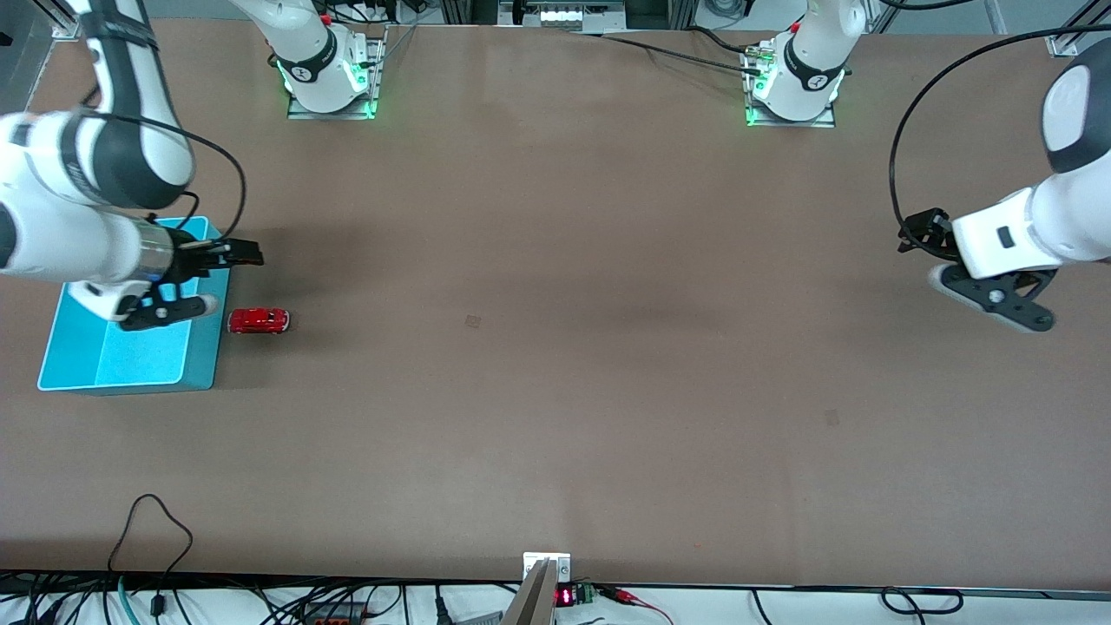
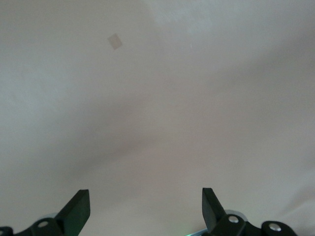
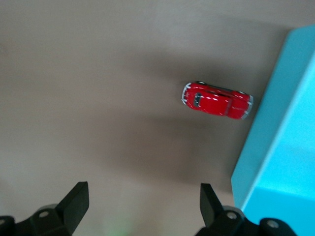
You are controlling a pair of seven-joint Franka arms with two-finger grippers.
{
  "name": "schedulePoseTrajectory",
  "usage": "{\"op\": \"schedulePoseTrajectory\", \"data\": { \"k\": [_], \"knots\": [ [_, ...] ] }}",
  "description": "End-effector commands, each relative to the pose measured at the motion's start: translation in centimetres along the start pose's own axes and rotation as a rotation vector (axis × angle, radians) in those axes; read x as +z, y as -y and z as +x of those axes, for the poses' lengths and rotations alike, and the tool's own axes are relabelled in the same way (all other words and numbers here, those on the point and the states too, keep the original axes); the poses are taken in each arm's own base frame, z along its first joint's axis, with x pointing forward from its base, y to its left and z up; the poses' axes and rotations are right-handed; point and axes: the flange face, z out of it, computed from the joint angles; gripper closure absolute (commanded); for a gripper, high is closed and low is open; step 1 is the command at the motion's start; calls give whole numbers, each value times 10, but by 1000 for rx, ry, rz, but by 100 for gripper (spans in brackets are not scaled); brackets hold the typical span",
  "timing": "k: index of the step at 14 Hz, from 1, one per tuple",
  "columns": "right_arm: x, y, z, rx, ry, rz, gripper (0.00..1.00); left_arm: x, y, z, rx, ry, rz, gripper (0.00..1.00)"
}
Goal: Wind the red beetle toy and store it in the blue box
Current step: 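Lower the right gripper onto the red car beside the blue box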
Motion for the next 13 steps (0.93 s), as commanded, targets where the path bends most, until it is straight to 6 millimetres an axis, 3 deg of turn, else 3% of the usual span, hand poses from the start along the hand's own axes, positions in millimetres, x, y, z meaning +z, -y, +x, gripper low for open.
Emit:
{"op": "schedulePoseTrajectory", "data": {
  "k": [1,4,8,11,13],
  "knots": [
    [44,1,-17,-168,-14,0,0,-23,-16,-36,-316,-112,-52,0],
    [76,-7,-18,-462,-48,-87,0,-24,-24,-49,-357,-188,-17,0],
    [105,-50,-15,-897,-103,-186,0,-27,-18,-50,-216,-182,67,0],
    [126,-73,-20,-1044,-129,-242,0,-26,-17,-49,-213,-180,67,0],
    [130,-78,-14,-1084,-154,-291,0,-27,-13,-50,-211,-180,67,0]
  ]
}}
